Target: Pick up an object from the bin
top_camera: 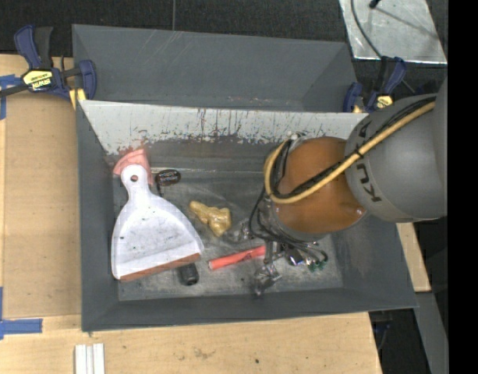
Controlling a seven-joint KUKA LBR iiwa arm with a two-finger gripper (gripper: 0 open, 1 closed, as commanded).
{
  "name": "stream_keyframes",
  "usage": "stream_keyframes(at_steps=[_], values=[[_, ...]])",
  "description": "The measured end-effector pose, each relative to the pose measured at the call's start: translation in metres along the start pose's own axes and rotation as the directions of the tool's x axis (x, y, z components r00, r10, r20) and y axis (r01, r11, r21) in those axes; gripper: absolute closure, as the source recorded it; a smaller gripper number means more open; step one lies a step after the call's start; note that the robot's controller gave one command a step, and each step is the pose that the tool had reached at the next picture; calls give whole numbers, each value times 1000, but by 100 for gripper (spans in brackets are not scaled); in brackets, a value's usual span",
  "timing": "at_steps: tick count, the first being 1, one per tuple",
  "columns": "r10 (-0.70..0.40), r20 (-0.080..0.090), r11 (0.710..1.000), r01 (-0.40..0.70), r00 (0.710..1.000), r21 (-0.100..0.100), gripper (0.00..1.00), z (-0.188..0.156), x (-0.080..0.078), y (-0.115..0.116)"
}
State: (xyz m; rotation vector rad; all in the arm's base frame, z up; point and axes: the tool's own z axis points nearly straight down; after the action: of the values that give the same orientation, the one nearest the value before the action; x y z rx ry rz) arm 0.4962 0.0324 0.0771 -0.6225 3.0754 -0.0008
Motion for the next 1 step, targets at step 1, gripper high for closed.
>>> stream_keyframes(at_steps=[1], values=[[-191, 17, 982, 191, 982, 5, 100, 2, 0, 13]])
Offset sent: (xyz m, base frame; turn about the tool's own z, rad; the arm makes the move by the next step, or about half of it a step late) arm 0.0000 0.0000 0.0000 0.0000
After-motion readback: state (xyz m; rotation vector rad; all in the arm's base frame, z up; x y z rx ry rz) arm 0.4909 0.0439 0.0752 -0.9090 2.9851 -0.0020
